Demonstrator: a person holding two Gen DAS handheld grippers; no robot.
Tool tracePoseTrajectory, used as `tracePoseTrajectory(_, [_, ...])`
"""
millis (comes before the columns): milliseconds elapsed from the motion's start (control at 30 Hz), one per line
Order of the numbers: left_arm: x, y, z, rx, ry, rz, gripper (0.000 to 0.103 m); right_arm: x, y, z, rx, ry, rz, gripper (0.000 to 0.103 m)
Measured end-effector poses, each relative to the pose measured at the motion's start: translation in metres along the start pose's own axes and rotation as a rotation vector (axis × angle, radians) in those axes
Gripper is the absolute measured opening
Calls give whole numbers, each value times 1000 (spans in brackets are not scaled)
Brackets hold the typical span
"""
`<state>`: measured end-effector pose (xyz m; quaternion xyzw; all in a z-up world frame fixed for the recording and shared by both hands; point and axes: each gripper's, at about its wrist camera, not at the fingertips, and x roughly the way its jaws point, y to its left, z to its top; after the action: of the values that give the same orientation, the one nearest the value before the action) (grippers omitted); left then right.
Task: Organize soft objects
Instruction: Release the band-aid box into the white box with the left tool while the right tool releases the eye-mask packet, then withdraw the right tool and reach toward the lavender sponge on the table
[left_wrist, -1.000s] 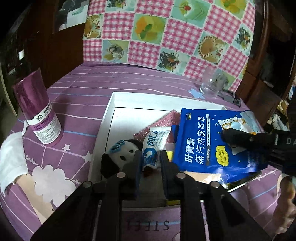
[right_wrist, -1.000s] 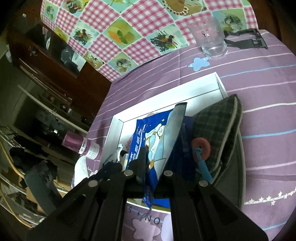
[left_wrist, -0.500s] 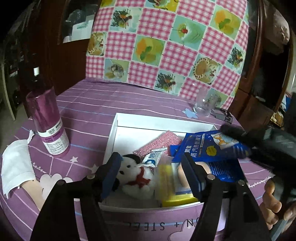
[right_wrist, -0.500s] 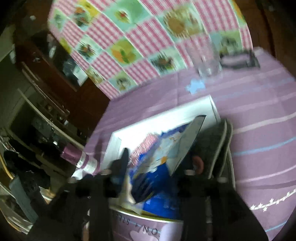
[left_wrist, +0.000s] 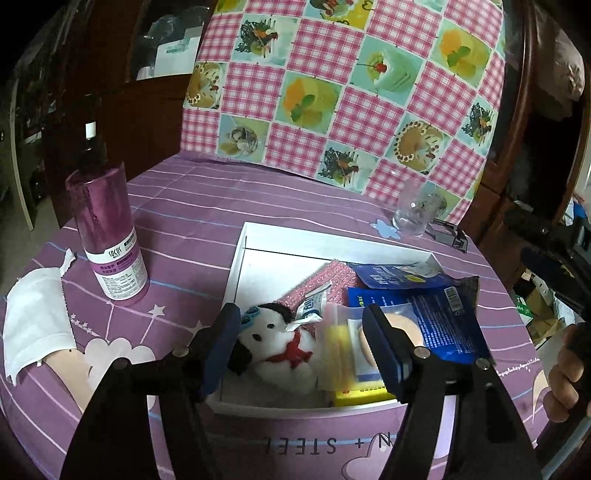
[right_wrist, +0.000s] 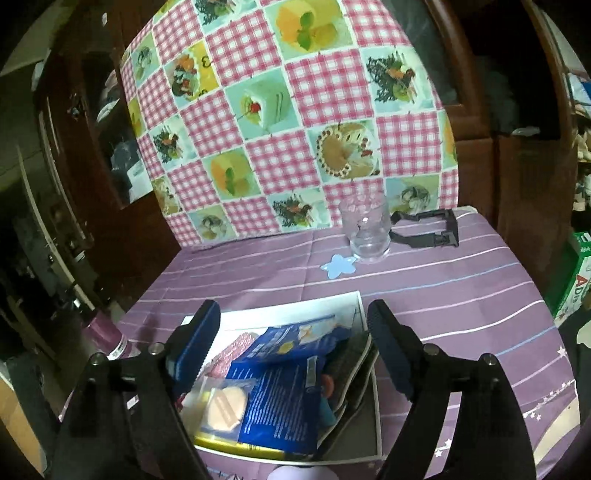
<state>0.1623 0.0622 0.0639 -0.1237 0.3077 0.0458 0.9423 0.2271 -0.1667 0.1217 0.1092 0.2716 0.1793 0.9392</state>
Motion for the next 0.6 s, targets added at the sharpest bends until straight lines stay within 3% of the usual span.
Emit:
tracePoseTrajectory(200, [0, -1, -1, 5, 4, 4, 69, 11, 9, -8, -46, 81, 65, 82])
tracePoseTrajectory(400, [-1, -1, -2, 13, 4, 7, 69, 38, 3, -20, 77, 283, 311, 82])
tracePoseTrajectory(500, [-2, -2, -2, 17, 5, 13, 69, 45, 2, -26, 98, 329, 303, 82])
tracePoseTrajectory(600, [-2, -2, -4, 22, 7, 17, 69, 40, 5, -23, 70, 306, 259, 82])
